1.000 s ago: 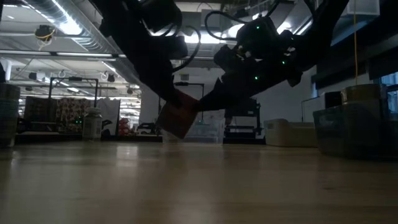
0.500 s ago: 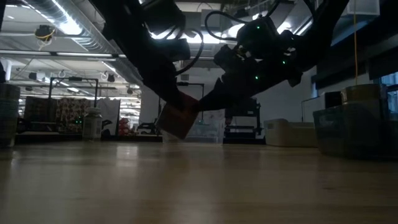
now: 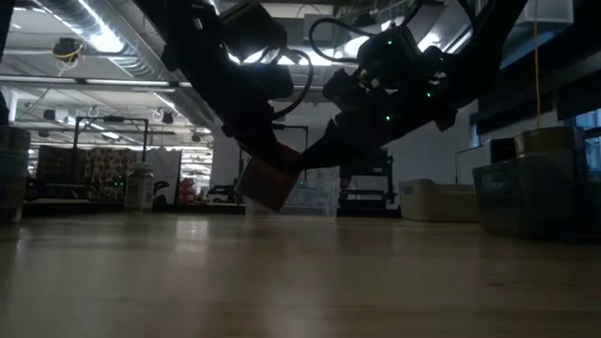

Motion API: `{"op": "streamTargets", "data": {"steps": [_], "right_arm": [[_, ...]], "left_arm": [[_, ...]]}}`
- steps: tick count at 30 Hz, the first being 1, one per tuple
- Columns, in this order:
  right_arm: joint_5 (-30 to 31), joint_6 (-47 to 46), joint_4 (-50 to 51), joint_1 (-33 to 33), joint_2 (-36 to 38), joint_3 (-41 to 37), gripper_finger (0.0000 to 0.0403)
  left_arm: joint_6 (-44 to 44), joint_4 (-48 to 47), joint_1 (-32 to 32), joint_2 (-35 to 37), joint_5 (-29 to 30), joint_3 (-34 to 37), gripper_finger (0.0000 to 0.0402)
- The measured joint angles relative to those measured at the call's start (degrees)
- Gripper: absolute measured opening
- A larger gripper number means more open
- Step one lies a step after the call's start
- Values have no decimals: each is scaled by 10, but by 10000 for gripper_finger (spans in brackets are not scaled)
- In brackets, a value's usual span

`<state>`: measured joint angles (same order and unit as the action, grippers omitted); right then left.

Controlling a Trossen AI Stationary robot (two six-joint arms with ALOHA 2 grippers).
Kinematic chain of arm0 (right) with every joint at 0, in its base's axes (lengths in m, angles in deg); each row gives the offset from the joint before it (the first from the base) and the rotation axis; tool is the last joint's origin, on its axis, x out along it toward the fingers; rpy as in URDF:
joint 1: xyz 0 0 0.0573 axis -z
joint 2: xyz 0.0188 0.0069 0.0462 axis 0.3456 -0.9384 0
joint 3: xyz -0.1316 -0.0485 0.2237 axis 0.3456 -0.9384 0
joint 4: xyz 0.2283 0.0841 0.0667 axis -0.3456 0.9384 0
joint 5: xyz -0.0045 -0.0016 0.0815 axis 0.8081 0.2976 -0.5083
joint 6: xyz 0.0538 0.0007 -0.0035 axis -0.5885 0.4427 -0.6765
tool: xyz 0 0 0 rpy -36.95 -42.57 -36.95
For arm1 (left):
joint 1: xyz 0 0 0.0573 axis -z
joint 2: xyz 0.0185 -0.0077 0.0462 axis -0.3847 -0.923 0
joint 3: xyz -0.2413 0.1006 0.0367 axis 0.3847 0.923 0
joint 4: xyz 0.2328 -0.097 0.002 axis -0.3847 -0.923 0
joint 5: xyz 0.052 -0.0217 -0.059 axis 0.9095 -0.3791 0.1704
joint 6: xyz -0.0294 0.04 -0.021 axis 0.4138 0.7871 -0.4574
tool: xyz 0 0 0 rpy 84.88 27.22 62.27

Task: Sort spices by type
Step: Put the top left red seasoning can into the gray bin

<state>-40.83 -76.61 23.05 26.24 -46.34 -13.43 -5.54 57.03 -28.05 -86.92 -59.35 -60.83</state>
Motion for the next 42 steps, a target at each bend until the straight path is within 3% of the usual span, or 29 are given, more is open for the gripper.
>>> {"op": "streamTargets", "data": {"steps": [16,24,35,42], "right_arm": [[9,4,0,0,1,2,218],[8,2,2,0,1,2,218],[36,2,25,0,32,3,218],[161,11,154,1,116,2,218]], "left_arm": [[39,3,-6,1,-1,0,214],[33,-2,-10,3,3,-1,284],[11,-133,-9,84,5,-16,293],[9,-91,-8,159,32,61,293]]}}
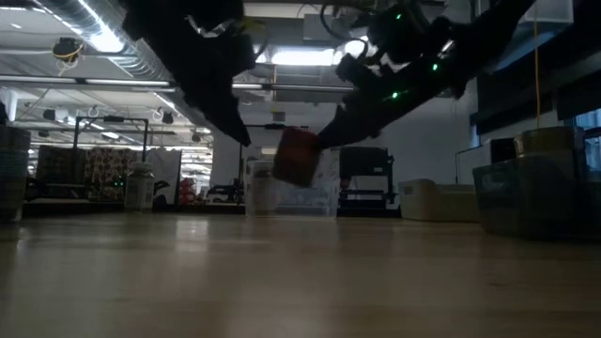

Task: Sort spices by type
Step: Put the top left red seasoning can into the gray bin

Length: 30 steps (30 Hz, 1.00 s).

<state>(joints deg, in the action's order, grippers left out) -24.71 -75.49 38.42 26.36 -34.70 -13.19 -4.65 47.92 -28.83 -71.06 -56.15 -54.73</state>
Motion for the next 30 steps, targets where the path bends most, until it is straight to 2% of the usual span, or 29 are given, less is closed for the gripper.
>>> {"op": "streamTargets", "data": {"steps": [7,10,13,21,30], "right_arm": [[137,13,147,18,123,0,218],[196,13,211,38,176,0,218],[237,1,263,70,217,0,218],[240,-31,328,179,255,0,218],[165,-107,374,302,254,-1,218]], "left_arm": [[2,217,-1,38,5,131,292],[2,261,-3,37,6,152,292],[-2,259,-3,37,6,154,292],[-9,260,-3,37,6,154,292],[-9,261,-3,37,6,154,292]]}}
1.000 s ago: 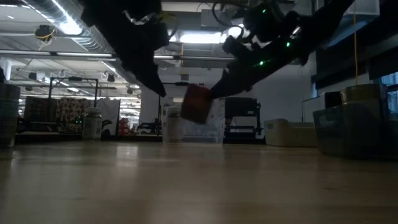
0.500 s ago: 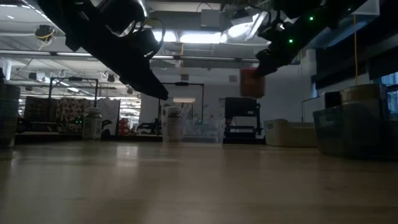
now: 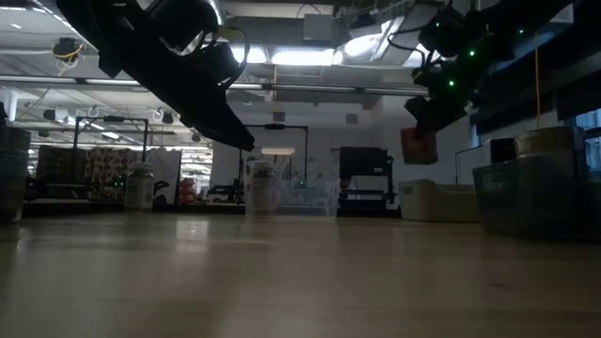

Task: Sort spices by type
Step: Put the top left red seasoning can into the gray bin, then put the top brown seasoning bottle into the black bin

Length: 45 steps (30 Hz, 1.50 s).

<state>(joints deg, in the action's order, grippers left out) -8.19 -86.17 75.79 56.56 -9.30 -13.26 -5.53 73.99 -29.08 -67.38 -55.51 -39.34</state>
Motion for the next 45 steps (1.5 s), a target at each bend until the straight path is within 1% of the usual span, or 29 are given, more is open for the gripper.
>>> {"op": "streamTargets", "data": {"steps": [5,10,14,18,27,31,39,43,45], "right_arm": [[-96,-47,-2,50,-1,-18,218],[-129,-80,-12,73,-2,-60,218],[-139,-95,-74,77,-2,-94,218],[-143,-106,-117,76,-16,-113,218],[-144,-109,-171,76,-101,-115,218],[-143,-111,-183,76,-122,-115,224],[-142,-94,-183,76,-117,-114,284],[-143,-75,-168,75,-86,-103,297],[-155,-72,-153,75,-66,-93,298]], "left_arm": [[0,0,0,0,0,0,292],[0,0,0,0,0,0,292],[0,2,0,0,0,0,292],[0,15,0,-1,0,0,292],[0,20,0,-1,0,0,292],[0,21,0,-1,0,0,292],[0,22,0,-1,0,0,292],[0,22,0,-1,0,0,292],[0,22,0,-1,0,0,292]]}}
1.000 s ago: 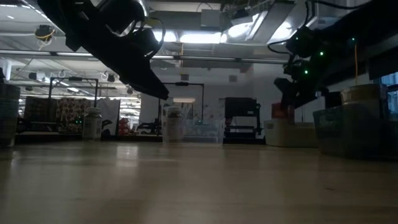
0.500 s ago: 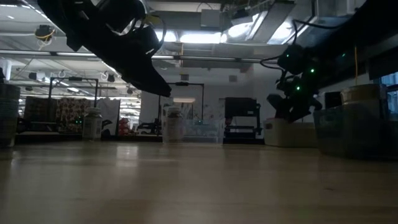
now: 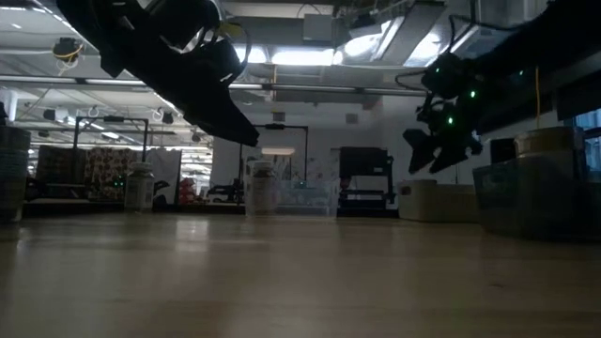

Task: Sort spices by type
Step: Put the top brown seasoning bottle into the black bin

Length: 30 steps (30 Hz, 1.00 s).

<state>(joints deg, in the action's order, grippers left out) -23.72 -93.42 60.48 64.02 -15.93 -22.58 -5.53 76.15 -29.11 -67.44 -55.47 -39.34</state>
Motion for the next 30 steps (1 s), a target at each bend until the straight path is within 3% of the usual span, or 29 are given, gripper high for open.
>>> {"op": "streamTargets", "data": {"steps": [4,7,13,20,24,30], "right_arm": [[-55,24,34,-25,38,20,296],[-82,45,32,-79,55,21,296],[-35,86,2,-190,55,21,296],[-40,114,-12,-281,55,21,296],[-42,114,-21,-324,49,14,296],[-32,116,-36,-377,20,8,296]], "left_arm": [[7,0,0,0,0,0,292],[22,15,0,0,0,0,292],[44,78,-4,0,0,0,292],[125,113,-11,3,40,-3,292],[150,22,9,13,40,-57,292],[80,-287,49,17,69,-193,292]]}}
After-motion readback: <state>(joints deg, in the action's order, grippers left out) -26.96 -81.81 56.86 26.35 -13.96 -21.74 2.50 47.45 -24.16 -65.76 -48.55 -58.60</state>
